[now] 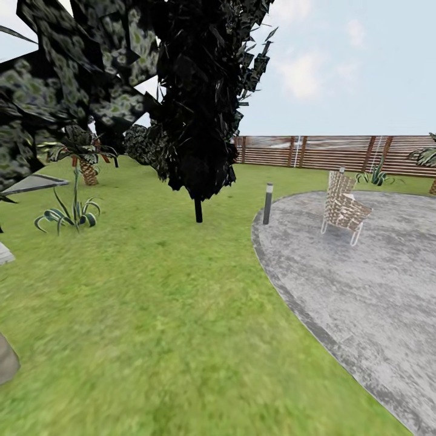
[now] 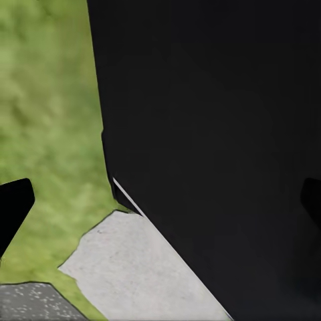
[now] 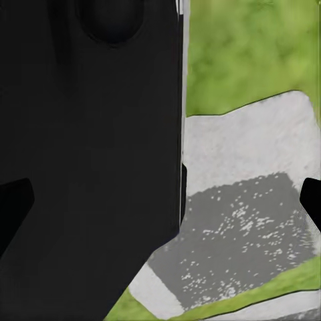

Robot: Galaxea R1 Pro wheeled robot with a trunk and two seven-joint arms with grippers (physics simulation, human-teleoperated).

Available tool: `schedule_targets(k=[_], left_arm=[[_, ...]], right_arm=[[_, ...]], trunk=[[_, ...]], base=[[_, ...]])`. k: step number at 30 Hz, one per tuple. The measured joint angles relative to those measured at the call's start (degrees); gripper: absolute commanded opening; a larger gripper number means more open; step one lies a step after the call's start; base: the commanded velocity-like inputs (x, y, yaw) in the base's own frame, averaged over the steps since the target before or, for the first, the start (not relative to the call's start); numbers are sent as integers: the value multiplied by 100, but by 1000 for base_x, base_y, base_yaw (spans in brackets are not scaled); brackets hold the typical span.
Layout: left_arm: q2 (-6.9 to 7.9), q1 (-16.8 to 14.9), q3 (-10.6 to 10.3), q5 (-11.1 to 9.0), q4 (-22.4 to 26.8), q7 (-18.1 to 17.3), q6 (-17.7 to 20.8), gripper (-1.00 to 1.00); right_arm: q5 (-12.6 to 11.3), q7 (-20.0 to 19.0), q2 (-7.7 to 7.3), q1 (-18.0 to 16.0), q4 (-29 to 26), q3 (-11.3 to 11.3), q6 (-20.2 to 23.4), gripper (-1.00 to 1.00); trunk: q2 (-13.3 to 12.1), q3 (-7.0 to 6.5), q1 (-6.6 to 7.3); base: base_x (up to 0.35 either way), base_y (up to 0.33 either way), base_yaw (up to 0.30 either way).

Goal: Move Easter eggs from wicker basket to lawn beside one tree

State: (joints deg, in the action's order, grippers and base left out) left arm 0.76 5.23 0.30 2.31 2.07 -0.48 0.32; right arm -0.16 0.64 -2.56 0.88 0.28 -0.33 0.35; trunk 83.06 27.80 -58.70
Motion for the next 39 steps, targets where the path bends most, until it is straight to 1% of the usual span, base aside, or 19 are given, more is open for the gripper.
schedule_targets(k=[39], left_arm=[[-2, 0, 0, 0, 0, 0, 0, 100]], right_arm=[[0, 0, -1, 0, 0, 0, -3, 100]], trunk=[[0, 0, 0]], base=[[221, 0, 0]])
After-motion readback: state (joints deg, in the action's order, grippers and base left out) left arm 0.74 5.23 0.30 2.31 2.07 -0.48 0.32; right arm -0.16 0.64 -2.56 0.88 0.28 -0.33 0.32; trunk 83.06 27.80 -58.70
